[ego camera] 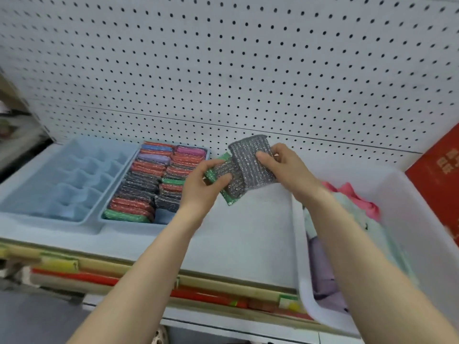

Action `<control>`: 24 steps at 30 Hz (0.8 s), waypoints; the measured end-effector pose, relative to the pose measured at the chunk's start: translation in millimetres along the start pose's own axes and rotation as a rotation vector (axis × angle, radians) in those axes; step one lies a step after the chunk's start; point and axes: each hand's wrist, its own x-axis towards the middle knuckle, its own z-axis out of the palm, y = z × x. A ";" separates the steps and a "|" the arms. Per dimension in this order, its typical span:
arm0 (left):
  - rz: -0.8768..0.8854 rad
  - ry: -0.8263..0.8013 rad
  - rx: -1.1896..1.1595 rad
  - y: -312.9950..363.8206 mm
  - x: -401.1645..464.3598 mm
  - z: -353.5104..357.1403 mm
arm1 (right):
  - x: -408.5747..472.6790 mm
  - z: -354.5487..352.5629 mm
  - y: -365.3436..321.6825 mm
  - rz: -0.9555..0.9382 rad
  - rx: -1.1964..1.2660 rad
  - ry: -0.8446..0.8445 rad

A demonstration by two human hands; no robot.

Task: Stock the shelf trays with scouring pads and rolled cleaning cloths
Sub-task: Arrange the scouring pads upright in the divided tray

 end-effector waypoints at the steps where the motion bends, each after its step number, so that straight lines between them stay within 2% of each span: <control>1: 0.001 0.059 0.043 -2.0 2.0 -17.8 | 1.2 14.9 -3.1 0.023 -0.029 0.044; 3: -0.008 0.184 0.096 -7.3 6.4 -55.7 | 2.4 44.5 -6.4 0.039 -0.039 0.121; 5: -0.028 0.299 0.096 -14.6 12.1 -93.6 | 1.5 73.6 -10.6 0.026 0.037 0.115; 7: -0.048 0.377 0.094 -24.7 17.5 -127.4 | -1.3 102.8 -11.8 -0.003 0.129 0.014; 9: -0.059 0.398 0.103 -36.2 22.2 -154.0 | -6.6 132.8 -9.7 -0.047 0.116 -0.096; 12: -0.077 0.349 0.131 -54.6 25.6 -179.2 | -15.9 170.0 -3.5 -0.116 -0.099 -0.092; 15: -0.047 0.237 0.198 -70.4 24.2 -193.1 | -21.3 190.2 1.7 -0.234 -0.624 -0.083; 17: -0.026 0.170 0.234 -77.4 22.0 -197.5 | -23.6 202.0 3.5 -0.307 -0.849 -0.075; 21: 0.004 0.113 0.252 -80.1 23.2 -200.3 | -25.3 223.1 10.6 -0.291 -0.900 0.031; 24: -0.003 0.090 0.225 -75.1 23.3 -200.9 | -21.8 223.9 13.0 -0.268 -0.997 0.035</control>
